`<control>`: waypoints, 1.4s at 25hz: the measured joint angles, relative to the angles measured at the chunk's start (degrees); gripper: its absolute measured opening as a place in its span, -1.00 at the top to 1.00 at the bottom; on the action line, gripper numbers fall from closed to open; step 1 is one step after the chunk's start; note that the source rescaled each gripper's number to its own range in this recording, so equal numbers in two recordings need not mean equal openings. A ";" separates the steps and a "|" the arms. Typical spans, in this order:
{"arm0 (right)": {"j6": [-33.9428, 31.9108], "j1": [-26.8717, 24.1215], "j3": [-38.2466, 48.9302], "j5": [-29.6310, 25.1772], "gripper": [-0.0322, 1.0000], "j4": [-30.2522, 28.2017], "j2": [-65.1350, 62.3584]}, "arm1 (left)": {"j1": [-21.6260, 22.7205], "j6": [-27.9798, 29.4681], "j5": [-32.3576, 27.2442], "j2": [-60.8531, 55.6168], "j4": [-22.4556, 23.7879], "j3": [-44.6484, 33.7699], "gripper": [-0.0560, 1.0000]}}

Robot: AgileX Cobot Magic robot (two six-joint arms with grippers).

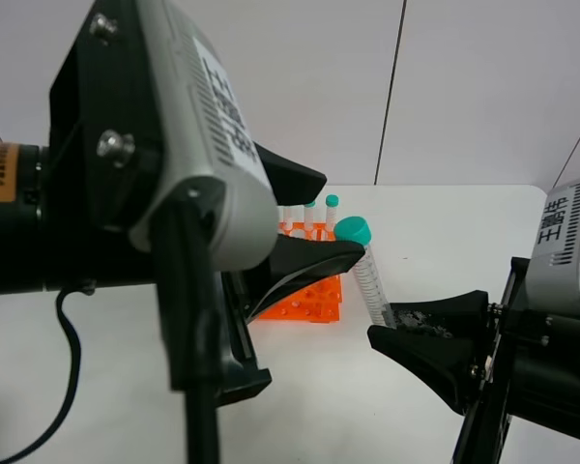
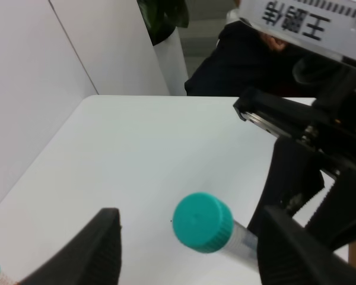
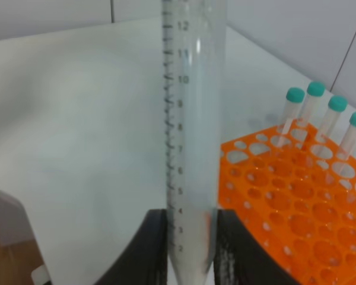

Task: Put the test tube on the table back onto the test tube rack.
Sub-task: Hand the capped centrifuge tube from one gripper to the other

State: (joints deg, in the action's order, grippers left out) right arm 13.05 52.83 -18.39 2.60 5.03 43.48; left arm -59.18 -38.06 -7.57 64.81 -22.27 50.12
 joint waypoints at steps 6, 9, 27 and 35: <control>0.04 0.00 0.00 2.88 0.92 0.00 0.00 | 0.00 2.87 3.81 1.14 0.00 0.19 -0.99; 0.04 0.00 0.00 2.88 0.92 0.00 0.00 | 0.00 5.53 5.82 1.21 0.00 0.18 -0.99; 0.04 0.00 0.00 6.26 0.92 0.05 0.00 | -0.95 17.83 17.84 4.66 0.00 0.27 -1.00; 0.04 0.00 0.07 6.84 0.92 0.05 0.00 | -2.25 20.87 23.70 5.09 0.23 -1.99 -1.00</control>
State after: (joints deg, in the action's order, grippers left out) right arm 13.09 52.83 -18.32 9.44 5.09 43.48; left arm -61.43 -17.19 16.13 69.90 -22.04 48.13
